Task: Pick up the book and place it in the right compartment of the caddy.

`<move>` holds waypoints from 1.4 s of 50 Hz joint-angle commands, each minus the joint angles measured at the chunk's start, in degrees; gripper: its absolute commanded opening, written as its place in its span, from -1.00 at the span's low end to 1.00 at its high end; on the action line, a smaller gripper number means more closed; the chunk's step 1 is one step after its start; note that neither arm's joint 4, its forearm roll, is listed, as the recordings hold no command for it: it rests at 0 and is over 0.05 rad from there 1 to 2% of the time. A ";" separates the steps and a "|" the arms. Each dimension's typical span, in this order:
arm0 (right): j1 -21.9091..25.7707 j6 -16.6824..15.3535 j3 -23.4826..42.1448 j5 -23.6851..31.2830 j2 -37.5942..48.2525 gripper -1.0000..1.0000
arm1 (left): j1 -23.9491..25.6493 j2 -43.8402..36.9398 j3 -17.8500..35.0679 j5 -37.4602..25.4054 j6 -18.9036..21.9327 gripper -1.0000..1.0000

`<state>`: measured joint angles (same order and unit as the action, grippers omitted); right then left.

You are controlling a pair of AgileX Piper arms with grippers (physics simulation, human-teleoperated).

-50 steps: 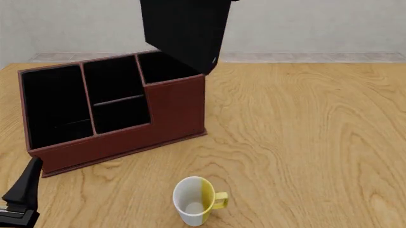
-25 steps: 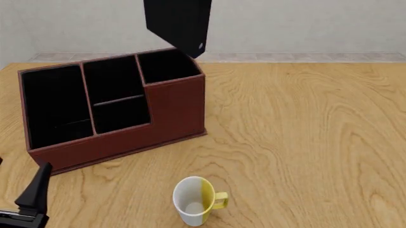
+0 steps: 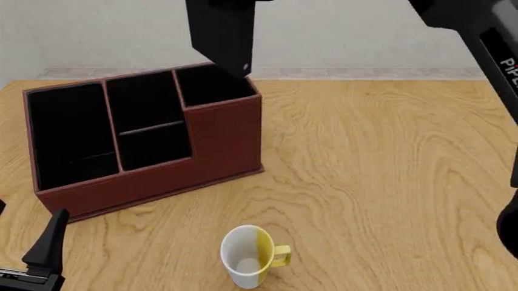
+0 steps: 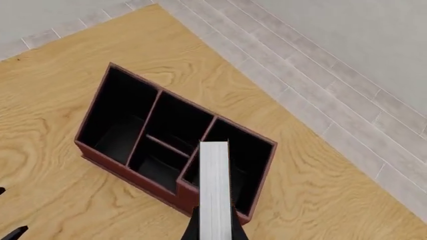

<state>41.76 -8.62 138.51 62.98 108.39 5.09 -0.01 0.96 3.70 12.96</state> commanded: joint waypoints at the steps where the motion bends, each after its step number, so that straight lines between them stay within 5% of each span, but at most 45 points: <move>1: -1.63 0.56 5.23 -0.62 4.89 -1.00 | -0.18 0.00 0.13 0.04 0.35 1.00; 20: -1.92 0.53 22.73 4.65 17.89 -1.00 | -0.85 -0.01 -0.79 0.53 0.88 1.00; 70: -2.55 0.84 23.65 -0.99 26.50 -1.00 | -4.38 -7.33 -0.96 5.74 0.89 1.00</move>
<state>39.09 -9.02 161.53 62.94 134.37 1.33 -5.54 0.01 8.00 13.88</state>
